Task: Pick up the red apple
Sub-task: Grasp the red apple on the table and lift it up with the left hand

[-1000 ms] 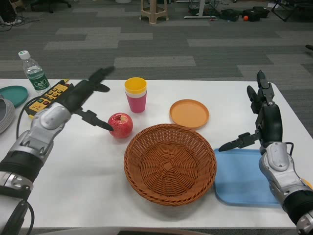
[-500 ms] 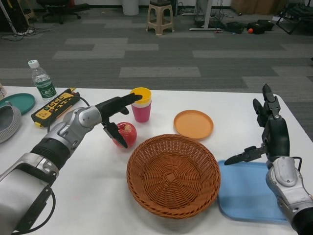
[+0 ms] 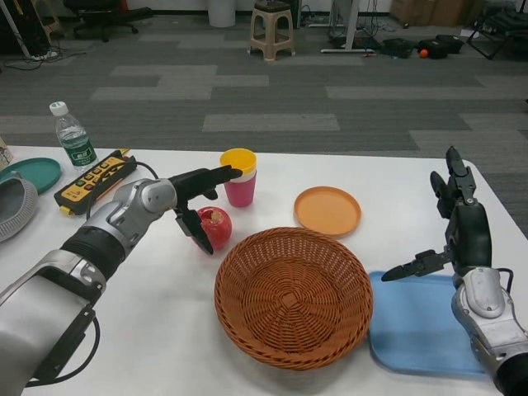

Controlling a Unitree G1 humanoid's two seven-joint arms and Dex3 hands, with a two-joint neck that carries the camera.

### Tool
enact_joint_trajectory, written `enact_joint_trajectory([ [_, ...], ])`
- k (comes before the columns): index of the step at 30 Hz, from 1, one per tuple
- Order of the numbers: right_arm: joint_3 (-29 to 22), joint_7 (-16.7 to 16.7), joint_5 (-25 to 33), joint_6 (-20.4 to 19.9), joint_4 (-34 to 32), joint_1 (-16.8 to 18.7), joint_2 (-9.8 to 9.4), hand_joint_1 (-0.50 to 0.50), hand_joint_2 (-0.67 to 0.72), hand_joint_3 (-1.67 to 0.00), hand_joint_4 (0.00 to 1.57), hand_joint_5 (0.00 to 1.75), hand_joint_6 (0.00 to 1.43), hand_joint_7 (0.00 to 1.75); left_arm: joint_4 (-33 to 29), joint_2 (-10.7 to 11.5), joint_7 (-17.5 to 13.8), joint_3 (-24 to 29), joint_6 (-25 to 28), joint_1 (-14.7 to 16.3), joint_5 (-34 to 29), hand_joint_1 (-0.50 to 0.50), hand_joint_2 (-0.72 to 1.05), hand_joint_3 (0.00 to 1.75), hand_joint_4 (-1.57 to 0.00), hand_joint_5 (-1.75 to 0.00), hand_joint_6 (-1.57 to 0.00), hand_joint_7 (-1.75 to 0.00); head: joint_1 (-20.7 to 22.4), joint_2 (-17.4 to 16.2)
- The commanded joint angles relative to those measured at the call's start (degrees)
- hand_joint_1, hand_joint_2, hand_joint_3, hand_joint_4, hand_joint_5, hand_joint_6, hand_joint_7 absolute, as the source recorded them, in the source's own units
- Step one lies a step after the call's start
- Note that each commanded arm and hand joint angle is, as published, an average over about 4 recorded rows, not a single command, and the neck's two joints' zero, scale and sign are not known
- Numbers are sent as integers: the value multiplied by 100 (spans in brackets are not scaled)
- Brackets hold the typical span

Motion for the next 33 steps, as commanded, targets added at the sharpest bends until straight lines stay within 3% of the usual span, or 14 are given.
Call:
enact_joint_trajectory([
  [1,11,-19,24,-14,76,-47,-50,-36,34,0,20,0,0,0,40,53,-55,45,107,-67,244,-50,25,0,0,-113,0,-28,43,-12],
  [11,-66,-17,24,-14,127,-69,36,-35,34,0,20,0,0,0,358,33,-126,-181,213,-335,1213,-50,23,0,0,-113,0,-28,143,70],
  [24,-77,-17,24,-14,138,-69,67,-33,41,0,20,0,0,0,1417,-140,-104,-1214,222,-910,1529,-50,16,0,0,-113,0,-28,185,42],
  [33,-84,-17,24,-14,153,-69,95,-33,41,0,20,0,0,0,1951,-338,-42,-1321,222,-1031,1923,-50,25,0,0,-113,0,-28,180,63],
])
